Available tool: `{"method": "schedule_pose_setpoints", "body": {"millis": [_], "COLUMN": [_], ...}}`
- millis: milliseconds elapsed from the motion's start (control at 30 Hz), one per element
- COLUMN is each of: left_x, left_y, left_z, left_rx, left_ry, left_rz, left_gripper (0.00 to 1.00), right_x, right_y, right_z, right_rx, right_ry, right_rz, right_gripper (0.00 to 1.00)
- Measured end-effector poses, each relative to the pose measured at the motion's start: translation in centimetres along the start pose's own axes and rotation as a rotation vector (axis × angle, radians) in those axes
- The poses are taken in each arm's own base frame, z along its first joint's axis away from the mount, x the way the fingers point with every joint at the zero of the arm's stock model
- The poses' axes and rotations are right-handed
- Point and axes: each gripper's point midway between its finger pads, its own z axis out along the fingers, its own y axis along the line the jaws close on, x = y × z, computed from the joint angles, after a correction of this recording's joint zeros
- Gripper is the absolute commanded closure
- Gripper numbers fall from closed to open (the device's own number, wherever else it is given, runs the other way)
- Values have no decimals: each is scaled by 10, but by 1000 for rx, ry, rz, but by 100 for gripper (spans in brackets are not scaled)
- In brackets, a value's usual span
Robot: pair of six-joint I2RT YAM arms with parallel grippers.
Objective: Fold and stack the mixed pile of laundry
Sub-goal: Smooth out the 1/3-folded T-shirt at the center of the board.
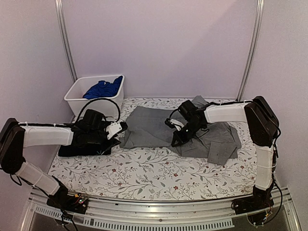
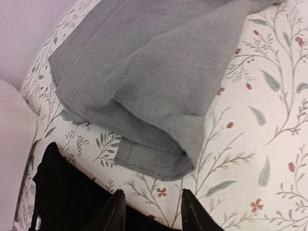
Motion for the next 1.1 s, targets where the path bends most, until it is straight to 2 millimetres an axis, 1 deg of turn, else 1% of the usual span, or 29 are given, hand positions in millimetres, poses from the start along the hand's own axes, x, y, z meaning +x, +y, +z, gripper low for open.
{"method": "schedule_pose_setpoints", "body": {"millis": [33,133,233,267,300,367,467,500,533,633,700,733,867,967,1033,1100], "left_x": [-10,-23,-29,-29,-28,-19,-5,-2,0,8,16,19,29,35,38,38], "left_y": [-11,-33,-42,-45,-46,-49,-52,-51,-50,-46,-42,-39,-25,-9,3,16], "left_z": [0,3,15,23,25,35,43,44,46,50,54,56,59,59,56,49], "left_rx": [50,158,236,260,265,280,277,270,261,231,202,185,108,42,-9,-59], "left_ry": [-30,-61,-55,-41,-36,0,54,63,73,106,136,149,196,220,234,232], "left_rz": [-1,-18,-45,-58,-60,-67,-66,-63,-59,-32,-24,-13,18,33,38,45], "left_gripper": [59,58,55,54,54,53,54,57,63,89,98,100,100,100,100,100], "right_x": [0,0,0,0,0,0,0,0,0,0,0,0,0,-1,-4,-8], "right_y": [0,1,1,2,2,2,2,1,1,1,1,1,1,2,4,7], "right_z": [0,0,0,0,0,0,0,0,0,0,0,0,0,-2,-6,-11], "right_rx": [-2,-6,-8,-9,-9,-9,-9,-8,-8,-8,-8,-8,-7,-7,-8,-16], "right_ry": [0,0,-1,-1,-1,-1,-1,-1,-1,0,0,0,0,-4,-14,-31], "right_rz": [0,0,0,-1,0,-1,0,0,0,-1,-1,0,-2,-5,-10,-18], "right_gripper": [100,100,100,100,100,100,100,100,100,100,100,100,100,100,100,100]}}
